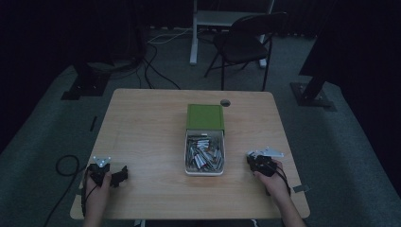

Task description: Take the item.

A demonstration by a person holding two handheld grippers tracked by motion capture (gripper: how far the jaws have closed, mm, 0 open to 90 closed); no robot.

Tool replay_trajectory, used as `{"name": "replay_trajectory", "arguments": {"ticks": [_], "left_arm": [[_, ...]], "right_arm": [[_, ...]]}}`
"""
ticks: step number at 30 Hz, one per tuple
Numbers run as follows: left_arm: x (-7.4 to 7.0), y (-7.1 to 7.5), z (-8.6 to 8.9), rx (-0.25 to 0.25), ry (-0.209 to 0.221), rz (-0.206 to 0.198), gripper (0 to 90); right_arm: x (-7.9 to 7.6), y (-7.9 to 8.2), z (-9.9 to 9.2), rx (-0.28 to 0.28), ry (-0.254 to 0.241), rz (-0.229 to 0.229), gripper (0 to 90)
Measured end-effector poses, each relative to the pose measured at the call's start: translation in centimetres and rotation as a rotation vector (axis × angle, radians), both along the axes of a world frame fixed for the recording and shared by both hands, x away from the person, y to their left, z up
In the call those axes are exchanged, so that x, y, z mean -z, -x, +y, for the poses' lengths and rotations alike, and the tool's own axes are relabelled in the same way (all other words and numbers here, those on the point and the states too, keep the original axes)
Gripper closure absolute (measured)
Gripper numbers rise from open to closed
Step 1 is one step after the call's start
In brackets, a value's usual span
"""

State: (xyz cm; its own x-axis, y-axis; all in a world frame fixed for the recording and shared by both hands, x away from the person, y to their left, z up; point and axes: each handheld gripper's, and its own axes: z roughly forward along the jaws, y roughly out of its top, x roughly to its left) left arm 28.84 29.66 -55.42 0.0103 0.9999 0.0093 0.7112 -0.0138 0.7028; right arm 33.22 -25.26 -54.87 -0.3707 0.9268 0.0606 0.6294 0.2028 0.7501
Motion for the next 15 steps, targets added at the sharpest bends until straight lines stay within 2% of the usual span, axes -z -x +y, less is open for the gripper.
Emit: {"name": "replay_trajectory", "arguments": {"ticks": [3,7,8,10,12,15], "left_arm": [[0.0,0.0,0.0,0.0,0.0,0.0,8.7],[0.0,0.0,0.0,0.0,0.0,0.0,8.7],[0.0,0.0,0.0,0.0,0.0,0.0,8.7],[0.0,0.0,0.0,0.0,0.0,0.0,8.7],[0.0,0.0,0.0,0.0,0.0,0.0,8.7],[0.0,0.0,0.0,0.0,0.0,0.0,8.7]], "right_arm": [[-0.3,-0.1,-0.2,-0.021,-0.043,0.002,71.5],[-0.5,0.0,-0.3,-0.044,-0.044,-0.013,67.8],[-0.7,0.2,-0.2,-0.072,-0.07,-0.018,60.8],[-0.9,0.3,0.0,-0.098,-0.08,-0.016,55.5],[-1.1,0.5,0.2,-0.106,-0.074,-0.032,53.0],[-1.3,0.5,0.3,-0.132,-0.096,-0.024,49.7]]}}
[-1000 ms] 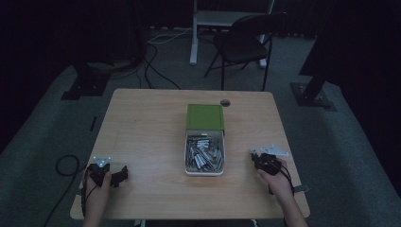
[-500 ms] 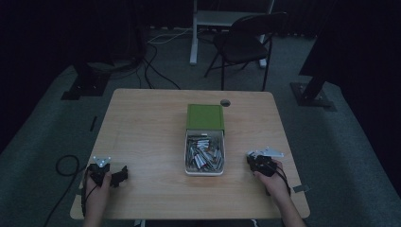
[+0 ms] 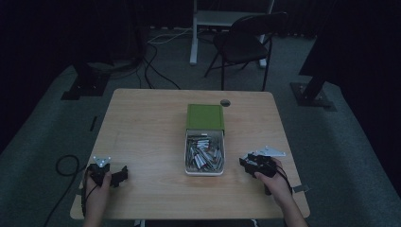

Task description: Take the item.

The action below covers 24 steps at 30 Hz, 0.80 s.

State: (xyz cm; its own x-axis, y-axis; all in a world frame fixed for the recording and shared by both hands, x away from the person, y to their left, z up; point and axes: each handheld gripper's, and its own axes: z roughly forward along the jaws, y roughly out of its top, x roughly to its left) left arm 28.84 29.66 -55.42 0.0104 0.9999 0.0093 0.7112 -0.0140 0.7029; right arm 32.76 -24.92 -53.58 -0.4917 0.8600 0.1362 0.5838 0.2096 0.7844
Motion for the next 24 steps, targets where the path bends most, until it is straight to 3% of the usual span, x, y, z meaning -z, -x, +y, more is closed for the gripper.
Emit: {"name": "replay_trajectory", "arguments": {"ticks": [2,4,7,10,15,20,24], "left_arm": [[0.0,0.0,0.0,-0.001,0.0,0.0,8.7],[0.0,0.0,0.0,-0.001,0.0,0.0,8.7],[0.0,0.0,0.0,-0.001,0.0,0.0,8.7],[0.0,0.0,0.0,-0.001,0.0,0.0,8.7],[0.0,0.0,0.0,0.0,0.0,0.001,8.7],[0.0,0.0,-0.1,0.0,0.0,0.0,8.7],[0.0,0.1,-0.5,0.045,-0.002,0.002,8.7]], "right_arm": [[0.0,0.0,0.0,-0.009,-0.009,0.007,45.4],[0.0,0.1,0.3,-0.083,0.02,0.01,39.5],[0.1,0.3,0.6,-0.154,-0.022,0.025,33.0],[0.2,0.7,1.1,-0.208,-0.013,0.002,29.1],[0.5,0.8,1.7,-0.229,-0.051,0.025,27.6],[0.6,0.8,1.8,-0.253,-0.059,0.044,26.0],[0.9,1.5,2.2,-0.352,-0.054,0.026,17.6]]}}
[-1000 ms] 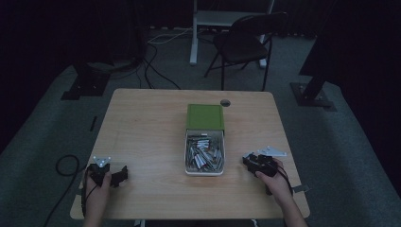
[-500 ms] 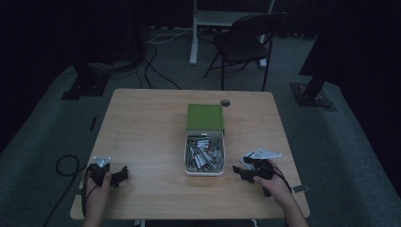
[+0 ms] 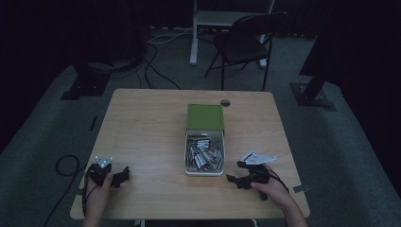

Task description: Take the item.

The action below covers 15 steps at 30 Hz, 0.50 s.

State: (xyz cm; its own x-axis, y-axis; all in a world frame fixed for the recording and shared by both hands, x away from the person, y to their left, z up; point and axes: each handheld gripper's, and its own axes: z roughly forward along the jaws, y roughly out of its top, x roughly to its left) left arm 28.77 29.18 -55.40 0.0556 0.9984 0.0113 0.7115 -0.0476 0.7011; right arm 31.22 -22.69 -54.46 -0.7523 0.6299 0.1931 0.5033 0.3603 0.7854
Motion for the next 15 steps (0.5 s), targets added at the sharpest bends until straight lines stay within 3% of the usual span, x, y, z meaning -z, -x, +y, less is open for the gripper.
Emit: {"name": "replay_trajectory", "arguments": {"ticks": [6,9,12,15], "left_arm": [[0.0,0.0,-0.3,0.02,0.001,-0.001,8.7],[0.0,0.0,-0.5,0.038,0.0,0.001,8.7],[0.0,0.0,-0.7,0.057,-0.014,-0.006,8.7],[0.0,0.0,-1.0,0.084,-0.029,-0.01,8.7]], "right_arm": [[0.3,0.5,0.5,-0.063,0.001,-0.011,17.6],[0.5,0.9,0.9,-0.12,0.042,-0.042,17.6],[0.7,1.0,1.2,-0.145,0.044,-0.039,17.6],[1.0,1.2,1.3,-0.187,0.094,-0.065,17.6]]}}
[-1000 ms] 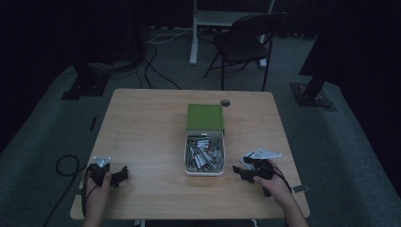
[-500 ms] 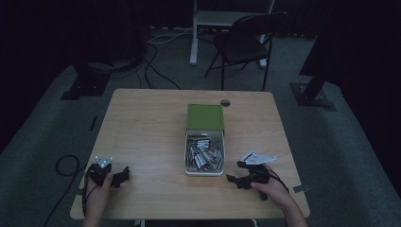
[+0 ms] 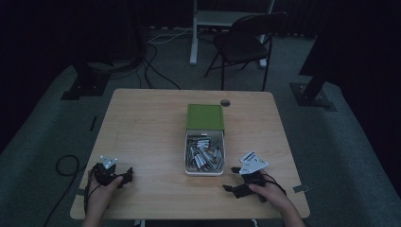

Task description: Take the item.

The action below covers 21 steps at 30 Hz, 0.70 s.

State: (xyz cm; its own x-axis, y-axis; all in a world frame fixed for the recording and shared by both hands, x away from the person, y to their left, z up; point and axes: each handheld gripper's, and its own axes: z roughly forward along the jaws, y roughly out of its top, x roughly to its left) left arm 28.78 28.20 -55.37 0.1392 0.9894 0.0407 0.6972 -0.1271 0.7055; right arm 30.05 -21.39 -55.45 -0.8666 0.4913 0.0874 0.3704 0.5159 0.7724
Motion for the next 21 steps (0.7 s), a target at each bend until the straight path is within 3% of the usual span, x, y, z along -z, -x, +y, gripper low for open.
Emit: {"name": "replay_trajectory", "arguments": {"ticks": [9,13,21], "left_arm": [[0.0,0.1,-1.0,0.078,0.007,0.006,8.7],[-0.5,0.3,-2.3,0.147,0.029,0.0,8.7],[-1.5,0.8,-4.7,0.257,0.05,-0.022,8.7]], "right_arm": [[0.3,0.3,0.5,-0.034,0.058,-0.007,17.6],[0.4,0.4,0.7,-0.053,0.081,-0.013,13.7],[0.4,0.5,0.7,-0.04,0.078,-0.013,13.7]]}}
